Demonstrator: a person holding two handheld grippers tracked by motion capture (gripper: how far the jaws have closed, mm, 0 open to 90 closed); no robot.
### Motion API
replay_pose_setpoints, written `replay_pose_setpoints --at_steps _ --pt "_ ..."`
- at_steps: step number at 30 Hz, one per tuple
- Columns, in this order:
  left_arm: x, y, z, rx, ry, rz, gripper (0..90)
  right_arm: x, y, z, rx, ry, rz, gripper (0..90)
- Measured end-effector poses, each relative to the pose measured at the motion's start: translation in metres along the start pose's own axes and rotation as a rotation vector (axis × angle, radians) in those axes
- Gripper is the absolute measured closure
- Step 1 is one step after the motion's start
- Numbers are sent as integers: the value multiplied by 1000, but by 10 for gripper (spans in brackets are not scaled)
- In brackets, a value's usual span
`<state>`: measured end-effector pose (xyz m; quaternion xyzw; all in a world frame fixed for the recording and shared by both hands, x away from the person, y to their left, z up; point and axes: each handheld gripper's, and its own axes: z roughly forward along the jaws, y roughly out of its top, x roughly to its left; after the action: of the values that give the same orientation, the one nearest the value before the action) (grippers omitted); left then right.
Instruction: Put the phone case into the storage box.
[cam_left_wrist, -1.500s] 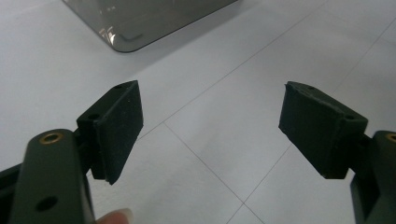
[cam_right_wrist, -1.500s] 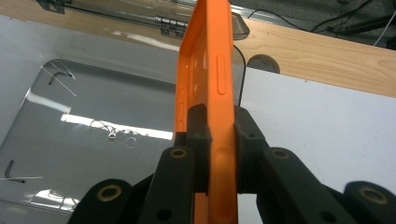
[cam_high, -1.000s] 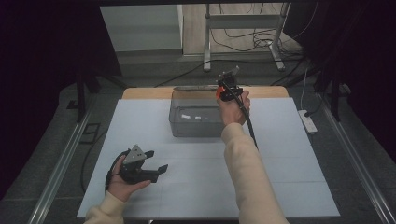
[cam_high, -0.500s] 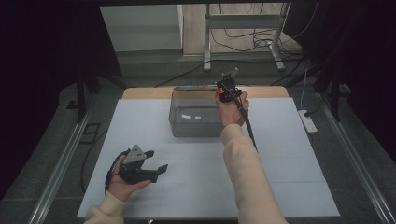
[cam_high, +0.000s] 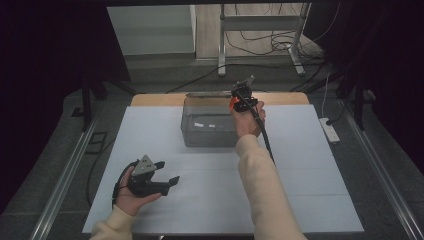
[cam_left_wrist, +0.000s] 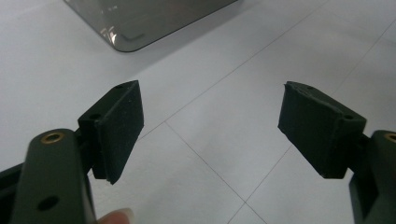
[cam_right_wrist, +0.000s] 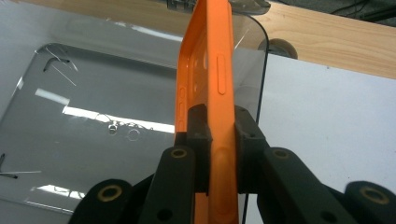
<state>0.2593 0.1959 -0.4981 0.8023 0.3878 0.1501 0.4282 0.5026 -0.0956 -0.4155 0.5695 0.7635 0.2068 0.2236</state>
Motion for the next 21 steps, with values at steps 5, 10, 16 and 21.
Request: replay_pose_setpoints --at_steps 5,10,16,21 --pt "0 0 0 0 2 2 220 0 -1 2 3 -2 0 800" --pt "0 0 0 1 1 3 220 1 -3 5 5 0 0 800" --pt "0 0 0 2 2 4 221 2 -5 9 14 4 0 800" --pt "0 0 0 3 4 5 221 3 -6 11 15 5 0 800"
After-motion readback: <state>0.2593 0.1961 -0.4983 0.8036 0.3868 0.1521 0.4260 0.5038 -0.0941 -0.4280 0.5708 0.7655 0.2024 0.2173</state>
